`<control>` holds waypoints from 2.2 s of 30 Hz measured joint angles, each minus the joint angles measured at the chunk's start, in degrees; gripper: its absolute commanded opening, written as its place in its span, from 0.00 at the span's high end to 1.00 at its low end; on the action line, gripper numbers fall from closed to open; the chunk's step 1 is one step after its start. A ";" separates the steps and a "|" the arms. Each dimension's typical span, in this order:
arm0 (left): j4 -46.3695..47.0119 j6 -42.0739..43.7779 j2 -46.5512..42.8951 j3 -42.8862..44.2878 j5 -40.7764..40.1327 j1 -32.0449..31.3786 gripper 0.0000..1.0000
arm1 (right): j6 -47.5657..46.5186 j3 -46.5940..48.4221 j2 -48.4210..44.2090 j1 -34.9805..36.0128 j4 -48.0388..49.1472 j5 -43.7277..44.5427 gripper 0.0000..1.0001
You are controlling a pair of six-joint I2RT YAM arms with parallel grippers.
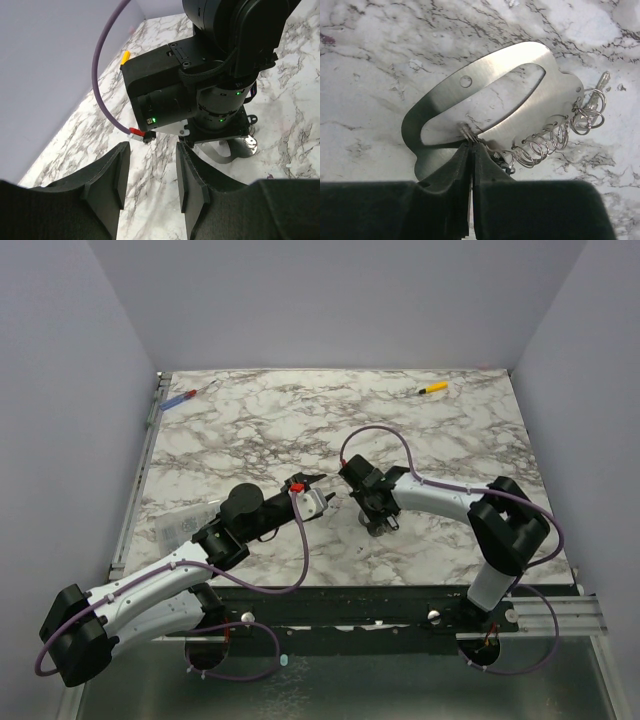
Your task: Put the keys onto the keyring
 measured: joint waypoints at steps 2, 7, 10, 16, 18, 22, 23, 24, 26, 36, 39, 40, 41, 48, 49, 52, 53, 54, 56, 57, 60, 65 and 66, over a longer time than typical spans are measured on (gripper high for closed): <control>0.00 -0.02 0.00 0.00 0.00 0.00 0.53 | -0.17 0.00 0.00 0.00 0.02 0.85 0.99; 0.00 -0.02 -0.02 0.00 0.00 0.00 0.53 | -0.24 0.00 -0.74 -0.07 0.00 3.13 0.99; -0.02 -0.02 -0.02 0.00 0.00 0.00 0.53 | 0.15 -0.02 -2.78 -0.09 0.00 4.87 0.99; -0.02 -0.02 -0.15 0.00 0.00 0.00 0.53 | 4.11 -3.69 -11.56 -0.09 1.01 9.14 0.98; -0.02 -0.04 -0.17 0.00 0.00 0.00 0.53 | 6.54 -6.29 -14.91 -0.09 1.20 10.67 0.87; -0.02 -0.44 -0.15 0.00 0.00 0.00 0.51 | 13.03 -10.69 -20.00 -0.09 1.09 12.66 0.45; -0.02 -0.57 -0.13 0.00 -0.04 0.00 0.51 | 14.86 -11.43 -20.94 -0.09 1.03 12.90 0.37; -0.02 -0.72 -0.04 0.00 -0.13 0.00 0.51 | 16.59 -12.00 -21.81 -0.11 0.98 12.96 0.32; 0.00 -1.46 0.83 0.26 -0.68 0.00 0.49 | 20.15 -12.94 -23.45 -0.11 1.22 12.92 0.24; -0.35 -5.38 5.16 0.96 -9.97 0.00 0.45 | 32.06 -17.44 -28.06 -1.29 7.23 8.87 0.25; -0.59 -5.60 5.18 1.01 -11.76 0.00 0.45 | 33.03 -17.46 -27.02 -1.33 8.39 6.97 0.28; -0.63 -5.62 5.18 1.05 -12.09 0.00 0.45 | 33.20 -17.51 -26.43 -1.33 8.66 6.29 0.29; -0.63 -5.64 5.22 1.07 -12.44 0.00 0.45 | 33.46 -17.66 -25.81 -1.33 8.92 5.68 0.30; -0.90 -5.81 5.40 1.07 -13.00 0.00 0.45 | 34.95 -18.86 -21.44 -1.33 8.81 5.27 0.40; -0.90 -5.81 5.40 1.07 -13.00 0.00 0.45 | 35.08 -18.88 -21.07 -1.33 8.74 5.64 0.40; -0.90 -5.81 5.40 1.07 -13.00 0.00 0.45 | 35.04 -19.45 -20.81 -1.75 8.74 7.39 0.41; -0.90 -5.81 5.40 1.07 -13.00 0.00 0.45 | 34.97 -19.82 -20.83 -2.10 8.79 8.00 0.42; -0.90 -5.81 5.40 1.07 -13.00 0.00 0.45 | 34.82 -20.35 -20.83 -2.62 8.79 8.44 0.42; -0.90 -5.84 5.40 1.07 -13.00 0.00 0.45 | 34.38 -21.68 -20.94 -4.44 8.83 8.90 0.42; -0.90 -5.84 5.40 1.07 -13.00 0.00 0.45 | 34.25 -22.38 -21.07 -5.49 8.83 9.09 0.42; -0.90 -5.84 5.40 1.07 -13.00 0.00 0.45 | 33.86 -23.34 -22.01 -7.89 8.79 9.44 0.42; -0.90 -5.84 5.40 1.07 -13.00 0.00 0.45 | 33.53 -23.63 -25.49 -9.22 8.55 10.19 0.42; -0.92 -5.84 5.40 1.07 -13.00 0.00 0.45 | 33.35 -23.69 -26.88 -9.22 8.59 10.16 0.41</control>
